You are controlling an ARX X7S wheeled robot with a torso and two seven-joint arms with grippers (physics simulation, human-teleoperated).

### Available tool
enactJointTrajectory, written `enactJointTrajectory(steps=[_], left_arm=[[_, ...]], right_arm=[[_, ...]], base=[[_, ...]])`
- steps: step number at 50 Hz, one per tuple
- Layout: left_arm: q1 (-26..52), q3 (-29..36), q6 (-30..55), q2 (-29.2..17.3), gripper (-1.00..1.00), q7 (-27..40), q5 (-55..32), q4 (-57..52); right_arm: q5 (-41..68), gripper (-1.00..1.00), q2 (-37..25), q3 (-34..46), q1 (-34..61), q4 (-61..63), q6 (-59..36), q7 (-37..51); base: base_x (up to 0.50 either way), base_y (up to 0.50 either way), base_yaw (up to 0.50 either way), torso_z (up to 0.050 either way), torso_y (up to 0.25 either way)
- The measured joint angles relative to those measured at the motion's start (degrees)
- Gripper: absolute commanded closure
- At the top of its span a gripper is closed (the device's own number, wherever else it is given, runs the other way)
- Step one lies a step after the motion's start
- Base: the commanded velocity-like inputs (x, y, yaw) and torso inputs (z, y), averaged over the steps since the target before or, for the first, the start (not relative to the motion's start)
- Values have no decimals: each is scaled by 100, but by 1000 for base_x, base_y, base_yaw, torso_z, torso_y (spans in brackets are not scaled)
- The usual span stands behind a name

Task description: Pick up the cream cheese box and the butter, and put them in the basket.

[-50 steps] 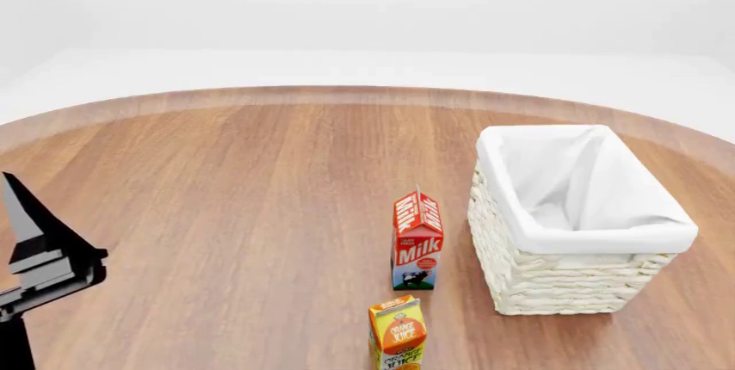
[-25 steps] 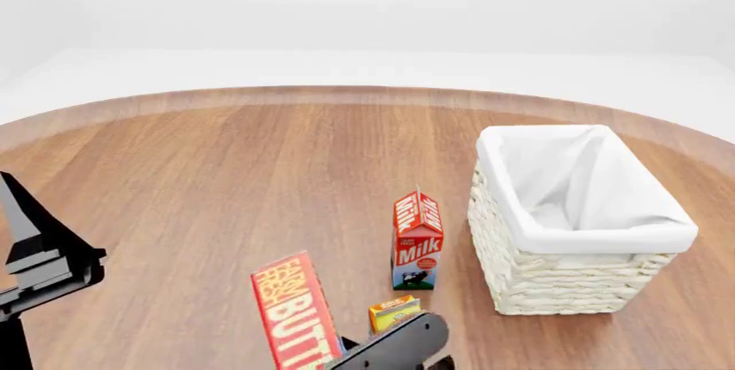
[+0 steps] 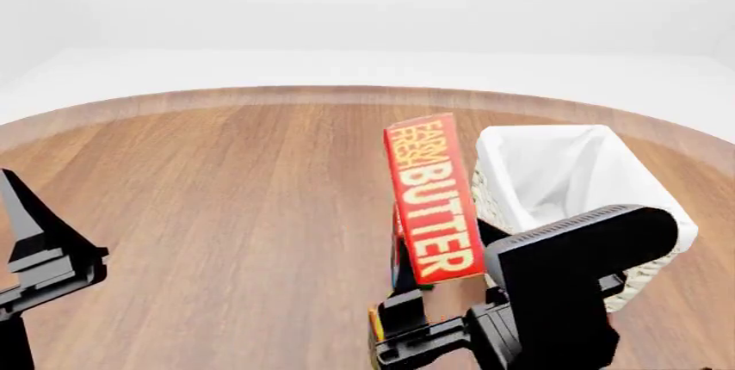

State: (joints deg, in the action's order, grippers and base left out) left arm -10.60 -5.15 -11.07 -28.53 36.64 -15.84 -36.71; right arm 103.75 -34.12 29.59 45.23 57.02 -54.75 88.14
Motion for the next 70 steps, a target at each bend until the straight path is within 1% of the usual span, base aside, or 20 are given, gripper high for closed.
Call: enactJointTrajectory(steps=[7,12,19,25,37,49,70], left_arm=[[4,3,42,-16,-100,15,14,-44],[17,11,84,-30,-100,24,23,-78],[39,19,139,-52,-100,34,27,-121],[57,24,174,-68,-100,41,28,-145],[78,47,209,-83,-100,45,42,-156],[82,64,236,-99,-100,47,52,-182],[101,132,247,-107,-100,30,86,-158]], right_arm=[[335,100,-1071,-597,432,-212,83,-196],[388,100,-1659,-898,774,-486,-35,-438],[296,100,-2170,-1076,1428,-946,-413,-879],[-15,100,-2386,-1081,2007,-1456,-830,-1401],[-799,100,-2441,-837,3015,-2445,-1533,-2526],[-1900,100,-2206,-243,3913,-3456,-1886,-4087],[-3284,100,-1620,1079,4339,-5038,-1688,-6170]], base=[[0,0,0,0,1],[0,0,0,2,0],[0,0,0,0,1],[0,0,0,0,2],[0,0,0,1,1],[0,0,0,0,2],[0,0,0,0,1]])
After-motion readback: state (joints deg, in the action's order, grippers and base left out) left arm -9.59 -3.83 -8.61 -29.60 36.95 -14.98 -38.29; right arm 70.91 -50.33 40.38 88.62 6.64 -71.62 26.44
